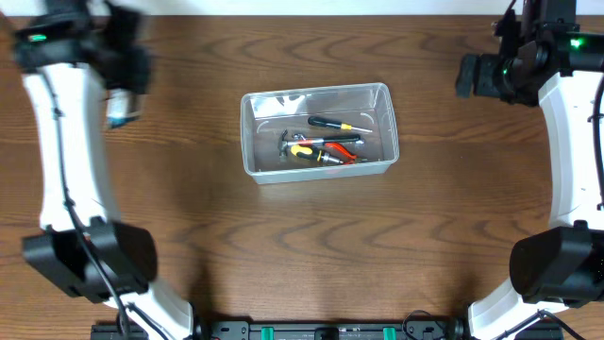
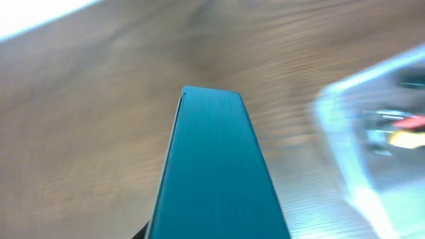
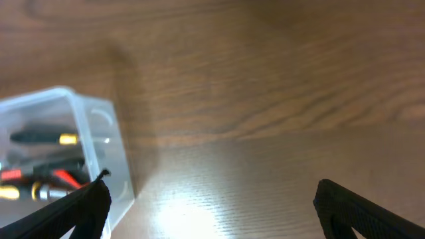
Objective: Pack container
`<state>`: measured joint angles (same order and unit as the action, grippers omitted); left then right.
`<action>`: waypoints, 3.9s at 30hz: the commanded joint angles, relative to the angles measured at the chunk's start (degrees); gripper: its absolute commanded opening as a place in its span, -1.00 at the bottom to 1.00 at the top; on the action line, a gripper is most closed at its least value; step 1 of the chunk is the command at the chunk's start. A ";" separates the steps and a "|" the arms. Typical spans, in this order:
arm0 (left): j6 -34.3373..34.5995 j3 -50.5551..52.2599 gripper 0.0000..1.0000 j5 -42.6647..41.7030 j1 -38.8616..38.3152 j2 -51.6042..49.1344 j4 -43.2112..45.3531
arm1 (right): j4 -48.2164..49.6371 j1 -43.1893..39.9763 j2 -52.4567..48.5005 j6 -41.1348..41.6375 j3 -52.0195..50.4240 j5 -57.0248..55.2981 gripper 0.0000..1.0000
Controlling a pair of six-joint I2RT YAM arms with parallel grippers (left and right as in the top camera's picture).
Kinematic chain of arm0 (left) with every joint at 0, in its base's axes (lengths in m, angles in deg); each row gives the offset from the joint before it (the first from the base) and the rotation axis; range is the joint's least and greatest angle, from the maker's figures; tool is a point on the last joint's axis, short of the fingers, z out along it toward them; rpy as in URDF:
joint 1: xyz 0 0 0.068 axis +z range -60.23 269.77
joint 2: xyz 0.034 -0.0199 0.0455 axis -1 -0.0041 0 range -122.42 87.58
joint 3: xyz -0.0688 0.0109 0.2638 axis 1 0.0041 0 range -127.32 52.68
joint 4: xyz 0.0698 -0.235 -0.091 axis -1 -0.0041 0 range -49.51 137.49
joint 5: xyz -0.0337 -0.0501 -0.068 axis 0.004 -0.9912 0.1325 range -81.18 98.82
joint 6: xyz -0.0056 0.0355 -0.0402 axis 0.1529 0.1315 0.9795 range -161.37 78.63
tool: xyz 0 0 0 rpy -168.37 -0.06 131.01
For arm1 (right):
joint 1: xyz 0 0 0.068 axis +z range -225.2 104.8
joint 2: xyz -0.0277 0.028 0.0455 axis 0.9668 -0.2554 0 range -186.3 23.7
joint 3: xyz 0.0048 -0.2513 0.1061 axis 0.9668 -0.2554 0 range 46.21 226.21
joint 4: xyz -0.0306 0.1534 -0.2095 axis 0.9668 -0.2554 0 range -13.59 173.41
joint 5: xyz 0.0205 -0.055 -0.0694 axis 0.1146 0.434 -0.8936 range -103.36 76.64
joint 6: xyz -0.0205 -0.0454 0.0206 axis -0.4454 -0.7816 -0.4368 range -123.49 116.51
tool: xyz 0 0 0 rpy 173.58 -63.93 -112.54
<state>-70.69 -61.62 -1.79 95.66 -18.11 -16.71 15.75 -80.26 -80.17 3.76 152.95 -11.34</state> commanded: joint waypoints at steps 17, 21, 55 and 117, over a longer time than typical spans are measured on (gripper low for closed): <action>-9.86 -0.35 -0.88 -0.81 -32.83 -12.44 7.37 | -3.72 -13.99 -0.33 7.87 -1.31 1.05 0.98; -9.64 -0.35 -0.88 -0.81 -34.18 -17.64 7.37 | -4.09 -13.99 -0.33 7.04 -1.53 1.07 0.98; -4.17 -0.35 0.36 6.93 -23.80 -2.40 5.92 | -3.48 -9.62 -0.33 -8.72 -1.53 1.20 0.98; 15.91 79.36 0.96 7.23 -1.31 84.83 30.18 | 24.57 0.26 53.27 -11.78 -64.43 5.07 0.98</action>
<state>-54.06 17.53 4.97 94.52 66.39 13.40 40.10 -79.96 -26.82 -8.94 88.78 -5.89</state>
